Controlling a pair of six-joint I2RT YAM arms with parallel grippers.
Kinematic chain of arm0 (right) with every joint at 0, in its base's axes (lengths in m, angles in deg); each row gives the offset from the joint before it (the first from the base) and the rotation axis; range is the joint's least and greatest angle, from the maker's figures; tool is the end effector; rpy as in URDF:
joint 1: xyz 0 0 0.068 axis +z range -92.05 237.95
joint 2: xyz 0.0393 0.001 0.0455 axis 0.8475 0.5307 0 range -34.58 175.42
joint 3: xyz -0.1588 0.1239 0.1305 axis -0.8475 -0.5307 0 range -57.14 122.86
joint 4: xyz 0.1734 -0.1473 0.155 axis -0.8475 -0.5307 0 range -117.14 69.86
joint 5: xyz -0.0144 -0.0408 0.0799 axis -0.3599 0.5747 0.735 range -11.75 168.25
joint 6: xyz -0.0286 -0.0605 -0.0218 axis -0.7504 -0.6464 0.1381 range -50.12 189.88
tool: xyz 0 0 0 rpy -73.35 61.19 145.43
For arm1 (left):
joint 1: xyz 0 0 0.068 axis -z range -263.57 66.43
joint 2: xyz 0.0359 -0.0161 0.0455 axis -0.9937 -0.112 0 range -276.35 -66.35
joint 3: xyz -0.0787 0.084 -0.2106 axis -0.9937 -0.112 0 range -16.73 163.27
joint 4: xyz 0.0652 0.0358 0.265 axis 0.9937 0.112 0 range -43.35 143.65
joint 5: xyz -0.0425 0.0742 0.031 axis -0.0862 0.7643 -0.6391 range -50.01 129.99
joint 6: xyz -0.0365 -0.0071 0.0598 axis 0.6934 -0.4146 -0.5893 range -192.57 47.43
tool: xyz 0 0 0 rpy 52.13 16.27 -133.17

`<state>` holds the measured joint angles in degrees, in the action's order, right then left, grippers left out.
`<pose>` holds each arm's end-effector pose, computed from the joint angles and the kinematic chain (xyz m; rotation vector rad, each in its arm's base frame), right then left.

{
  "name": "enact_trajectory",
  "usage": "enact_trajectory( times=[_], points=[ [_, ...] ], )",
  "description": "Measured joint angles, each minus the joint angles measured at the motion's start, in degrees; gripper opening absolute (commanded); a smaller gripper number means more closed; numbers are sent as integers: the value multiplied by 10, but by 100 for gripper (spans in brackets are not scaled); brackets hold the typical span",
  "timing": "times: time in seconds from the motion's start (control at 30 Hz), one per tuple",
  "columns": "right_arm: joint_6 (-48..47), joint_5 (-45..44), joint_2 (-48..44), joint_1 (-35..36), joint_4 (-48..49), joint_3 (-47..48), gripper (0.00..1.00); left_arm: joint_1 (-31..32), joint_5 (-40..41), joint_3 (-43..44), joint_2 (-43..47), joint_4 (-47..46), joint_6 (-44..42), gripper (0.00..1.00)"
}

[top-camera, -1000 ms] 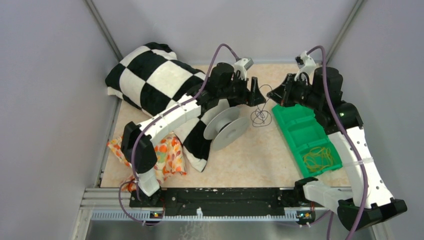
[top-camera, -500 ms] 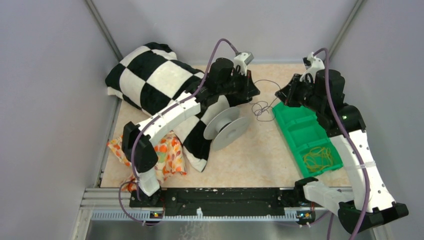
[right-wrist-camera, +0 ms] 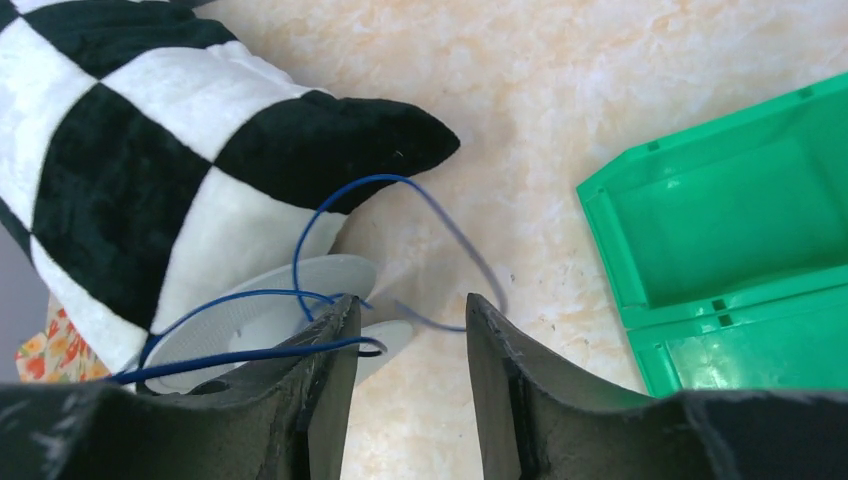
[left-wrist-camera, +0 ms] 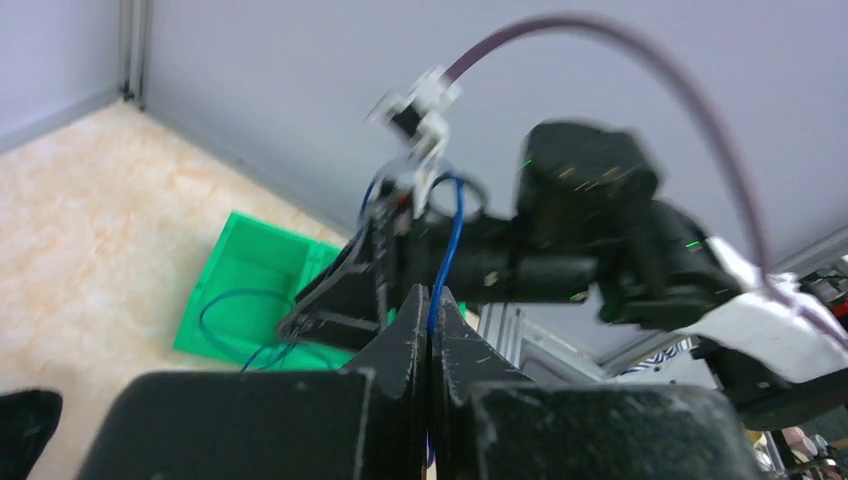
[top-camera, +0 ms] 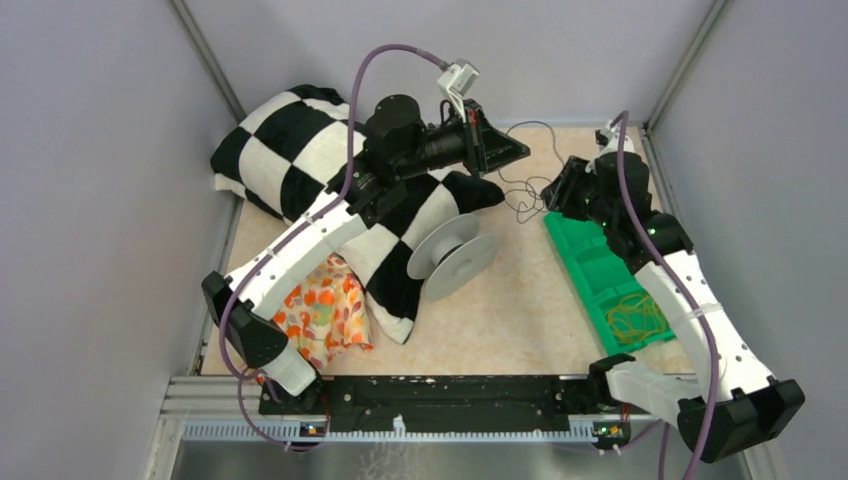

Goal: Wrap the cables

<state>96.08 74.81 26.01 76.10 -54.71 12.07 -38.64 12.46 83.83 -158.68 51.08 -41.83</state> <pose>0.2606 0.0818 0.3544 0.1822 2.0413 0.4269 0.2662 -0.3033 0.4481 0.6259 1.5681 -1.3866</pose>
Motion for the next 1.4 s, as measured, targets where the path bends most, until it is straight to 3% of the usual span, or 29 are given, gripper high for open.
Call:
enact_trajectory(
  times=[0.23, 0.33, 0.6, 0.87, 0.97, 1.07, 1.4],
  points=[
    [39, -28, -3, 5, 63, -103, 46, 0, -29, 47, 9, -19, 22, 0],
    [58, -42, -3, 5, 71, -139, 51, -3, -36, 55, 17, -19, 25, 0],
    [78, -105, -9, 4, 51, -160, 59, -28, -32, 84, 58, 5, 19, 0],
    [78, -134, -50, -52, 8, -160, 59, -39, -10, 104, 128, 3, 3, 0],
    [75, -133, -63, -77, 0, -160, 54, -39, -9, 114, 134, -6, 2, 0],
    [73, -132, -71, -81, -12, -159, 46, -39, -15, 116, 129, -18, 9, 0],
    [54, -114, -74, -81, -58, -89, 45, -36, -74, 122, 59, -38, 40, 0]
  ],
)
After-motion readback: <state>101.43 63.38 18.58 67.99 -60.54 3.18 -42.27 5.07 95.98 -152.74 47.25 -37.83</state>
